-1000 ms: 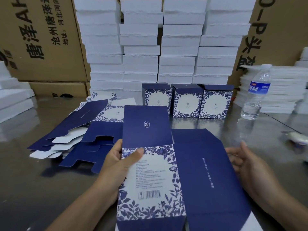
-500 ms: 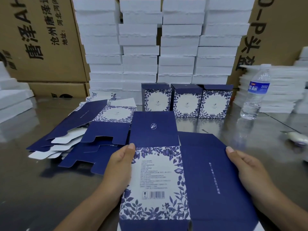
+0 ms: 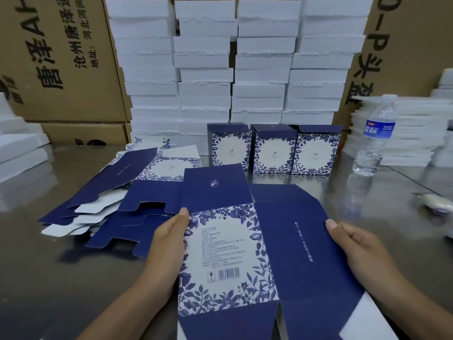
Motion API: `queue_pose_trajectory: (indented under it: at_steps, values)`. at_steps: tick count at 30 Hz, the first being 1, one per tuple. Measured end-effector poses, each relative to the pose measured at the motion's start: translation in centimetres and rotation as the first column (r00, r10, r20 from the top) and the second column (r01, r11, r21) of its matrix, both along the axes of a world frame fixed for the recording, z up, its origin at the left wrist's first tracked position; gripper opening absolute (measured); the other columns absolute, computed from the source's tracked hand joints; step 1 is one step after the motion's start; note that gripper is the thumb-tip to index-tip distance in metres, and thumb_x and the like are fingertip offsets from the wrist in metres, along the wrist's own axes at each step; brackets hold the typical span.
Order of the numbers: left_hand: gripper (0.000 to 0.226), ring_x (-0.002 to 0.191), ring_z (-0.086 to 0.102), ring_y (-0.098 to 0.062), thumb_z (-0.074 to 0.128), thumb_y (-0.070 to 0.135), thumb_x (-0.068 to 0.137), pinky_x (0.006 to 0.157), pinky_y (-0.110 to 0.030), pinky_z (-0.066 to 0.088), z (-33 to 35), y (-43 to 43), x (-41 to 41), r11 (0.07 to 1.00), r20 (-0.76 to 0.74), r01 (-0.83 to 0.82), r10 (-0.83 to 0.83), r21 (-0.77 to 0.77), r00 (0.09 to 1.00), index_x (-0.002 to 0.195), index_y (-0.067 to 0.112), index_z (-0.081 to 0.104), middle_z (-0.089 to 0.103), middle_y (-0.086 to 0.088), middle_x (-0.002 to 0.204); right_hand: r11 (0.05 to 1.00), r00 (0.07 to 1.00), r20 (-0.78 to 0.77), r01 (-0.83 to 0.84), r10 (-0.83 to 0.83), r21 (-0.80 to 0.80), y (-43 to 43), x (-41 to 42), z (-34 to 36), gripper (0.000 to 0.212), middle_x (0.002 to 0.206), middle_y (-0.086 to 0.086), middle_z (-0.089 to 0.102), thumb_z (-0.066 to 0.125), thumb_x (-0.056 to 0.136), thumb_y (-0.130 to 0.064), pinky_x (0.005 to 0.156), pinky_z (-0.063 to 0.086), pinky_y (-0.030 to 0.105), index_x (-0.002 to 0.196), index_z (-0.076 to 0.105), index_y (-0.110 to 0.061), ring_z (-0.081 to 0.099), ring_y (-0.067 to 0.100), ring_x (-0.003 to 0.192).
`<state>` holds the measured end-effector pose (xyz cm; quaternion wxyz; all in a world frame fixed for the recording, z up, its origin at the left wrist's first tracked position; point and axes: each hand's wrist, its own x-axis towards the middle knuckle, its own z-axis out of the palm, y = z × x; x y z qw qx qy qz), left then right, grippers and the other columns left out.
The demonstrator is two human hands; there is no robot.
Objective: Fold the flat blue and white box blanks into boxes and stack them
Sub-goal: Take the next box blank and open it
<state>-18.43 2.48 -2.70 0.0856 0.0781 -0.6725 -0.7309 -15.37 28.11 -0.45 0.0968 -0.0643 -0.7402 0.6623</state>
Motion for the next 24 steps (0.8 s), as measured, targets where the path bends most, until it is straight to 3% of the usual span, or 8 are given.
queue_pose_trajectory:
  at_steps: [4,6,8,11,16,19,22,24]
  values:
    - [0.040,0.075,0.070,-0.017,0.043,0.040,0.097,0.071,-0.031,0.050,-0.4,0.1,-0.1,0.992,-0.038,0.048,-0.053,-0.120,0.998,0.075,0.026,0.073,0.074,0.006,0.081,0.995,0.998,-0.018,0.061,-0.063,-0.073,0.7,-0.4,-0.6,0.047,0.076,0.020,0.058,0.053,0.092,-0.032,0.070,0.039,0.038,0.090,0.054,0.016,0.051,0.028,0.071]
    - [0.037,0.081,0.069,-0.024,0.042,0.034,0.099,0.078,-0.037,0.050,-0.6,0.1,-0.1,0.975,-0.069,0.057,-0.073,-0.215,0.995,0.084,0.017,0.071,0.074,-0.001,0.085,0.993,0.998,-0.011,0.060,-0.061,-0.103,1.0,-0.6,-0.9,0.042,0.079,0.022,0.064,0.054,0.091,-0.033,0.072,0.043,0.039,0.086,0.061,0.008,0.057,0.028,0.072]
    - [0.042,0.072,0.057,-0.028,0.041,0.033,0.099,0.072,-0.035,0.043,-0.7,-0.1,-0.3,0.969,-0.096,0.013,-0.038,-0.248,0.995,0.089,-0.002,0.061,0.063,-0.011,0.081,0.994,0.999,-0.011,0.036,-0.037,-0.106,1.1,-0.7,-1.2,0.036,0.082,0.019,0.070,0.055,0.089,-0.035,0.072,0.047,0.038,0.081,0.069,-0.003,0.063,0.026,0.071]
    - [0.030,0.076,0.046,-0.019,0.042,0.032,0.099,0.072,-0.033,0.036,-0.7,-0.5,-0.4,0.968,-0.128,-0.063,0.032,-0.243,0.991,0.083,0.011,0.057,0.050,-0.005,0.083,0.998,0.999,-0.021,-0.028,0.027,-0.060,0.8,-0.7,-1.4,0.034,0.084,0.013,0.073,0.052,0.089,-0.038,0.075,0.050,0.038,0.080,0.074,-0.013,0.067,0.024,0.073]
    - [0.036,0.075,0.047,-0.020,0.043,0.032,0.099,0.067,-0.031,0.036,-1.1,-0.6,-0.7,0.980,-0.115,-0.097,0.078,-0.171,0.990,0.086,0.004,0.061,0.052,-0.004,0.083,0.996,0.996,-0.015,-0.087,0.087,-0.006,1.0,-0.8,-1.4,0.037,0.087,0.017,0.073,0.048,0.094,-0.029,0.079,0.049,0.040,0.082,0.073,-0.004,0.068,0.029,0.078]
    - [0.043,0.064,0.052,-0.015,0.044,0.032,0.099,0.061,-0.025,0.042,-1.1,-0.3,-0.6,0.987,-0.097,-0.086,0.073,-0.133,0.993,0.082,-0.005,0.058,0.058,-0.003,0.071,0.998,0.998,-0.033,-0.061,0.061,-0.021,1.3,-0.9,-1.4,0.037,0.083,0.016,0.073,0.047,0.096,-0.024,0.068,0.052,0.030,0.078,0.072,-0.004,0.066,0.024,0.070]
    - [0.043,0.053,0.063,0.001,0.046,0.032,0.098,0.054,-0.019,0.048,-0.7,0.0,-0.4,0.998,-0.063,-0.017,0.013,-0.064,0.998,0.066,0.025,0.074,0.070,0.015,0.063,0.999,0.998,-0.043,-0.036,0.035,-0.037,1.3,-1.0,-1.5,0.039,0.075,0.010,0.073,0.047,0.096,-0.023,0.050,0.051,0.017,0.071,0.073,-0.008,0.066,0.014,0.059]
    - [0.042,0.058,0.067,-0.001,0.046,0.037,0.096,0.052,-0.019,0.047,-0.4,0.1,-0.1,0.997,-0.051,0.046,-0.050,-0.063,0.997,0.064,0.039,0.073,0.072,0.014,0.067,0.999,0.999,-0.047,-0.016,0.015,-0.030,1.4,-1.0,-1.6,0.038,0.077,0.012,0.073,0.047,0.096,-0.023,0.057,0.052,0.023,0.073,0.073,-0.007,0.065,0.017,0.062]
